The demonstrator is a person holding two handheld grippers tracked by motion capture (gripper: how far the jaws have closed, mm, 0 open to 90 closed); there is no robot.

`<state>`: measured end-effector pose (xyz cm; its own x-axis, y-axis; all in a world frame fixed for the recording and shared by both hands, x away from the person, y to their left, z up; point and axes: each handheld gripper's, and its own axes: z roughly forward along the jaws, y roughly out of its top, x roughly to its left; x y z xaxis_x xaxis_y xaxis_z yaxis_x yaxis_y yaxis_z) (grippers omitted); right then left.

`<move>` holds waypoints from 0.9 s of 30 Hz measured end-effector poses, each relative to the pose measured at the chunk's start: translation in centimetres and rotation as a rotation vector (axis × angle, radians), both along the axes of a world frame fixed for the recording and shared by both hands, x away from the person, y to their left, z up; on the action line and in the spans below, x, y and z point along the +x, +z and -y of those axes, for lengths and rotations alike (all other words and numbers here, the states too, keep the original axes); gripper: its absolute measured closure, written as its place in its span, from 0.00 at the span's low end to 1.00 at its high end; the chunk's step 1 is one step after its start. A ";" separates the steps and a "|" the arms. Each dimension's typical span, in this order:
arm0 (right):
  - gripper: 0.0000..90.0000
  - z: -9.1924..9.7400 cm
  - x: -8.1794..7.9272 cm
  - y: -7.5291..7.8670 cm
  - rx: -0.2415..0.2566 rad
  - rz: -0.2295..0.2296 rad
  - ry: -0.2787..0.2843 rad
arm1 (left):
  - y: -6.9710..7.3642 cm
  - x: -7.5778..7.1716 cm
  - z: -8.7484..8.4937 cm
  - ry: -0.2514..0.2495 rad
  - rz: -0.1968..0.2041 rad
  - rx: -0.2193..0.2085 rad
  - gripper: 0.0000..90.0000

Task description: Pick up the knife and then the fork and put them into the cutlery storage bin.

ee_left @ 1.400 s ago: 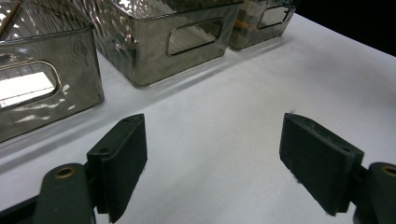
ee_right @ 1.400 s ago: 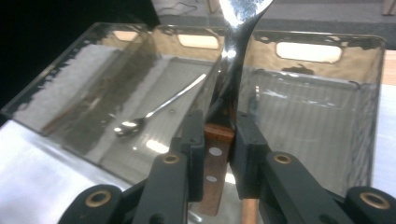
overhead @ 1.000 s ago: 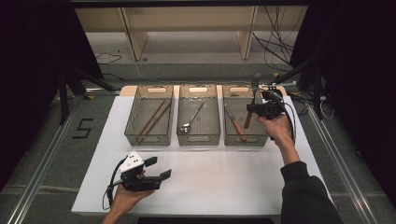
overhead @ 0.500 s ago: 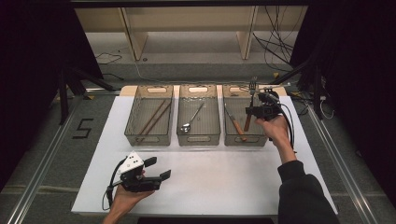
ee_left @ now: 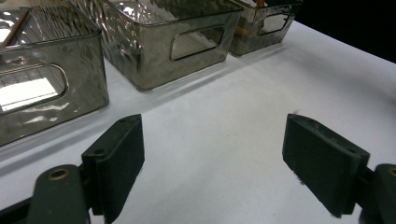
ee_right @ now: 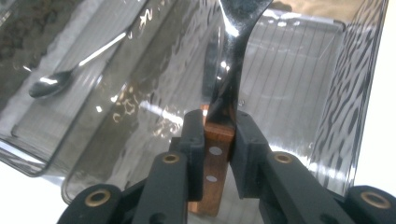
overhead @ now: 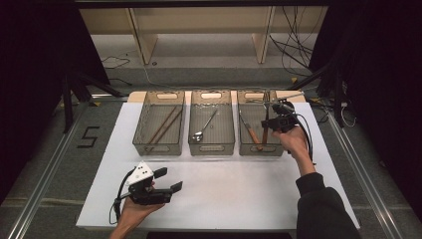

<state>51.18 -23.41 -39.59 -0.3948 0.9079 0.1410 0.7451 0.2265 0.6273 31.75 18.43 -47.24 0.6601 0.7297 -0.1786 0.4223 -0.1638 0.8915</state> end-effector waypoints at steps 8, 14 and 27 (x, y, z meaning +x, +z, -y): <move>0.84 -0.4 0.2 -0.6 -0.021 -0.021 0.013 | 0.0 0.0 0.0 0.000 0.001 0.002 0.23; 0.68 -0.5 0.0 -0.2 0.018 -0.009 0.022 | 0.0 0.0 -0.1 0.008 0.000 -0.004 0.22; 0.49 -0.2 -2.8 1.2 0.128 0.099 0.079 | -0.1 0.1 -0.3 0.012 0.000 -0.004 0.22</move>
